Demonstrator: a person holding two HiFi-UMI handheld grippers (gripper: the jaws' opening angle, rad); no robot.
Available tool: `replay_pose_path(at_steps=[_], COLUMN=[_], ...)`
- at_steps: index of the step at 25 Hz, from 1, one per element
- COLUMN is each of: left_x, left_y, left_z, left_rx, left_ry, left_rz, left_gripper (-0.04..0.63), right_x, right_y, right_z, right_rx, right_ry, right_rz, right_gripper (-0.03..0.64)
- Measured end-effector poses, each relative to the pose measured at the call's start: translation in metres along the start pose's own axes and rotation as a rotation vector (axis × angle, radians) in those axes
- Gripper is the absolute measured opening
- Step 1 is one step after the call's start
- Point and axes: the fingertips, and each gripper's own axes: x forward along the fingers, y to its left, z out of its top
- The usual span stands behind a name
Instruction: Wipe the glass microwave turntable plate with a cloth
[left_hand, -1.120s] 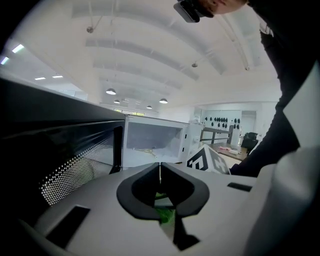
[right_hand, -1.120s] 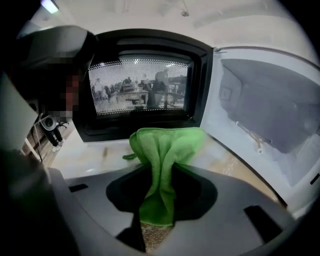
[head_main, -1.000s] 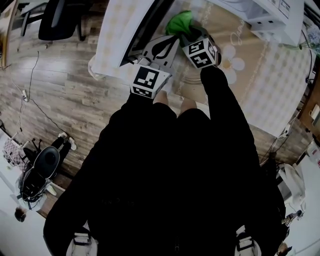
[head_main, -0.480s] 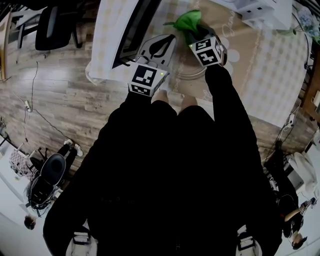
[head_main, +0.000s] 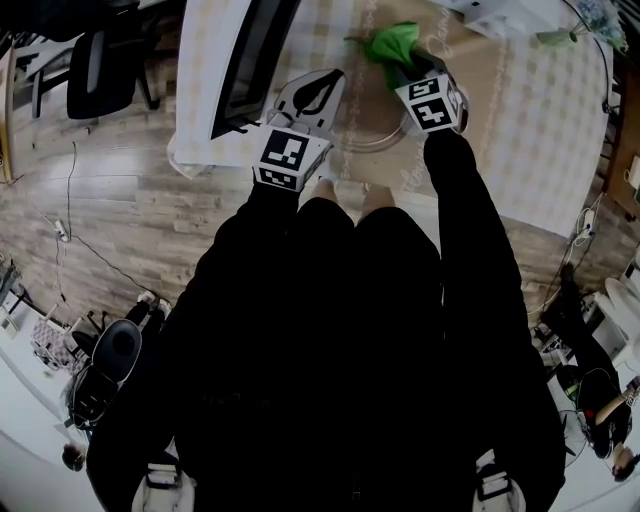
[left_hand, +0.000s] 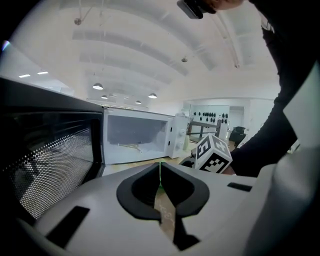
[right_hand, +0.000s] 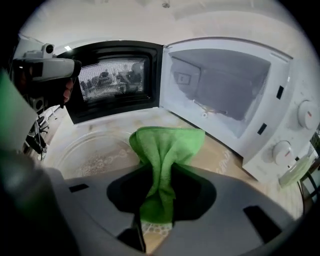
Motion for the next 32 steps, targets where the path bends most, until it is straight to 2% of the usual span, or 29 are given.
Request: replay_pose_path(at_steps=[10, 15, 21, 25, 32], left_x=[-0.005, -0.012, -0.022, -0.031, -0.052], left_y=[-0.001, 0.001, 0.004, 0.008, 0.02], left_z=[-0.001, -0.002, -0.004, -0.009, -0.021], left_rx=[0.016, 0.019, 0.023, 0.018, -0.064], left_ry=[0.007, 0.008, 0.003, 0.004, -0.01], left_rz=[-0.003, 0.001, 0.022, 0.037, 0.086], left_gripper=[0.021, 0.021, 0.021, 0.021, 0.021], right_x=[-0.022, -0.041, -0.043, -0.031, -0.003], right_y=[-0.031, -0.028, 0.014, 0.053, 0.112], right_z=[-0.035, -0.019, 0.032, 0.06, 0.084], right_rx=[0.056, 0.063, 0.025, -0.016, -0.069], right_ry=[0.047, -0.005, -0.111, -0.144, -0.143], right_rz=[-0.072, -0.061, 0.011, 0.08, 0.185], right_gripper=[0.126, 0.127, 0.127, 0.127, 0.129])
